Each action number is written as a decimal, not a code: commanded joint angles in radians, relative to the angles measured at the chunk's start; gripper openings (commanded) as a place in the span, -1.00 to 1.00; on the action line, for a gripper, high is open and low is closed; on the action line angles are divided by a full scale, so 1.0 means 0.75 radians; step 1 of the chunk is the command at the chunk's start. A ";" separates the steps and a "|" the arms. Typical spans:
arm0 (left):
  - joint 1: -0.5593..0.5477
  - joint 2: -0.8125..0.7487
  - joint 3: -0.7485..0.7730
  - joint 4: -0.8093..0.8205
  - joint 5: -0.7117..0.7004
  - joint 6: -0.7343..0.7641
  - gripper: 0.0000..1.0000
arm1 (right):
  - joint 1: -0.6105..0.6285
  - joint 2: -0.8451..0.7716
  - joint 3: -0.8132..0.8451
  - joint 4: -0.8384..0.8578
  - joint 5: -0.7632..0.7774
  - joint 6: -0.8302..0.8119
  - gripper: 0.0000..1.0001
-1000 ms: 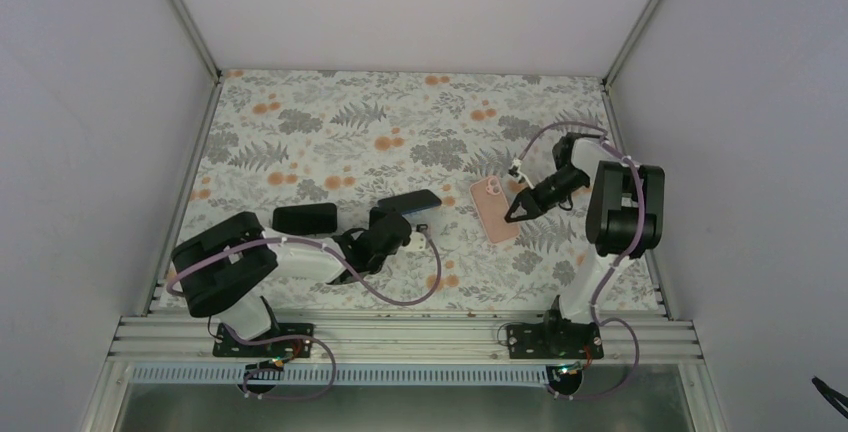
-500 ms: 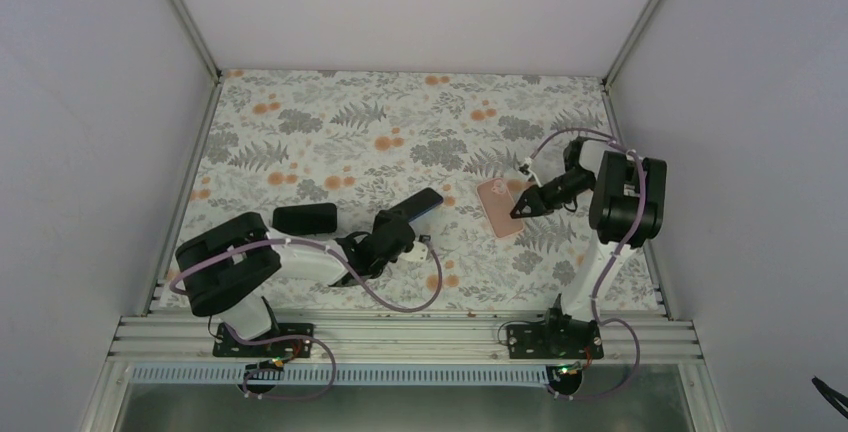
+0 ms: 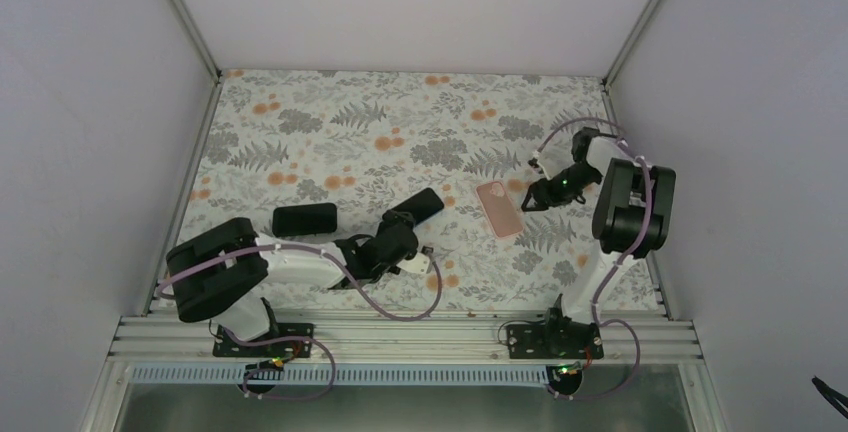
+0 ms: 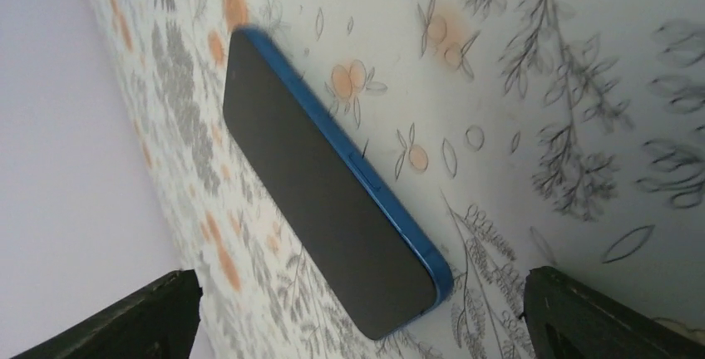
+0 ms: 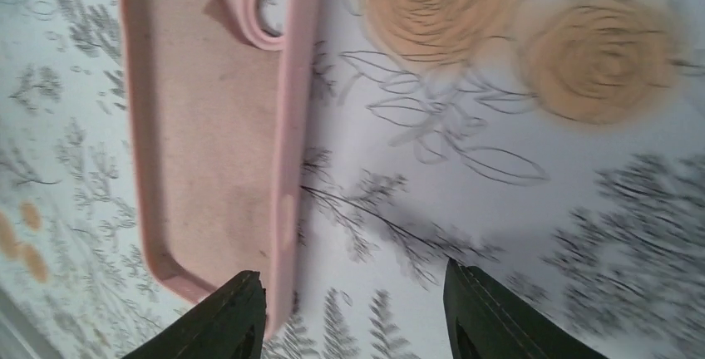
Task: Take the phone out of the phone case
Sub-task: Place the phone case at the center of the board, then adjust the phone at the center of the board, then pick up the phone at the center of the board.
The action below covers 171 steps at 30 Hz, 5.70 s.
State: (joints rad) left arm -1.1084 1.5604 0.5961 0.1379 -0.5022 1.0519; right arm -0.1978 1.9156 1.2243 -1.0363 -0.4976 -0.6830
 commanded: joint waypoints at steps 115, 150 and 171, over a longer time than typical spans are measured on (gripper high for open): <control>1.258 0.024 0.233 -1.441 1.117 -0.102 -0.95 | 1.310 1.010 1.449 0.061 -0.266 0.484 -0.93; 1.373 -0.563 0.791 -1.641 1.075 -0.136 1.00 | 1.369 0.626 1.191 0.196 0.247 0.608 1.00; 1.613 -0.603 0.716 -1.285 0.887 -0.318 1.00 | 1.696 0.729 1.223 0.238 0.778 1.004 1.00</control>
State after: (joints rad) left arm 0.0818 1.1210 1.1660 -0.8486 0.1677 0.8242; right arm 1.0847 2.4821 2.1460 -0.8600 0.0830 0.0208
